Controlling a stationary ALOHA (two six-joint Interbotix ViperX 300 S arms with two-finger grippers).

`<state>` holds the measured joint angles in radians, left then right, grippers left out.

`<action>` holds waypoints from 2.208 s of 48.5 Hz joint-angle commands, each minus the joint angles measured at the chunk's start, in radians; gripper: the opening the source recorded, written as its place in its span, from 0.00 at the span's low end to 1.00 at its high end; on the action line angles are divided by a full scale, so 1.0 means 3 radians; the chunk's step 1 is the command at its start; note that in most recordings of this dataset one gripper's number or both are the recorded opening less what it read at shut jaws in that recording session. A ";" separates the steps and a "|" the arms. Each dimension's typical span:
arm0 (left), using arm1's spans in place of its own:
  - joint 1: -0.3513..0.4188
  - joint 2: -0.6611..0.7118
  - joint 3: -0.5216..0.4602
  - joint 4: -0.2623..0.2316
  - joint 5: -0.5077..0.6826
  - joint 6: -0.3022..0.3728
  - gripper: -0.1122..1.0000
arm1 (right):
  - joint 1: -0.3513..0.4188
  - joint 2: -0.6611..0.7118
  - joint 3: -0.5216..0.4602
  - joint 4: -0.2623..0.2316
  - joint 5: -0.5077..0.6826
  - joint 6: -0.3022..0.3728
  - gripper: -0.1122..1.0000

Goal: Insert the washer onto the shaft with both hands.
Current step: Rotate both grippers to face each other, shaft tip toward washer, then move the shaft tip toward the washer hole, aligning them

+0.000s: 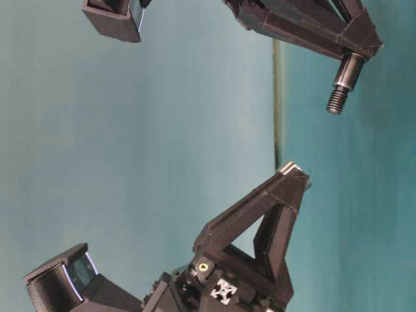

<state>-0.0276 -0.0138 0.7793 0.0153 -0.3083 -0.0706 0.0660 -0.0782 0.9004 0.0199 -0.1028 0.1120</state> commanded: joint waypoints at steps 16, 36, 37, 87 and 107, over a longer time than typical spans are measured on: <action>-0.0020 0.0102 -0.0097 0.0005 -0.0061 0.0000 0.43 | 0.0010 0.0041 0.0010 -0.0005 -0.0184 -0.0010 0.10; -0.0020 0.0271 -0.0240 0.0005 -0.0164 -0.0005 0.43 | 0.0010 0.0107 0.0066 -0.0005 -0.0348 0.0005 0.10; -0.0020 0.0271 -0.0240 0.0005 -0.0164 -0.0005 0.43 | 0.0010 0.0107 0.0061 0.0000 -0.0348 0.0005 0.10; -0.0066 0.0337 -0.0317 0.0005 -0.0194 -0.0005 0.43 | -0.0031 0.0112 0.0051 0.0000 -0.0593 0.0005 0.10; -0.0072 0.0358 -0.0358 0.0005 -0.0205 -0.0005 0.43 | -0.0046 0.0112 0.0046 0.0005 -0.0680 0.0005 0.10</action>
<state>-0.0445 0.0982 0.6918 0.0153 -0.3559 -0.0706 0.0537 -0.0368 0.9265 0.0199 -0.2945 0.1120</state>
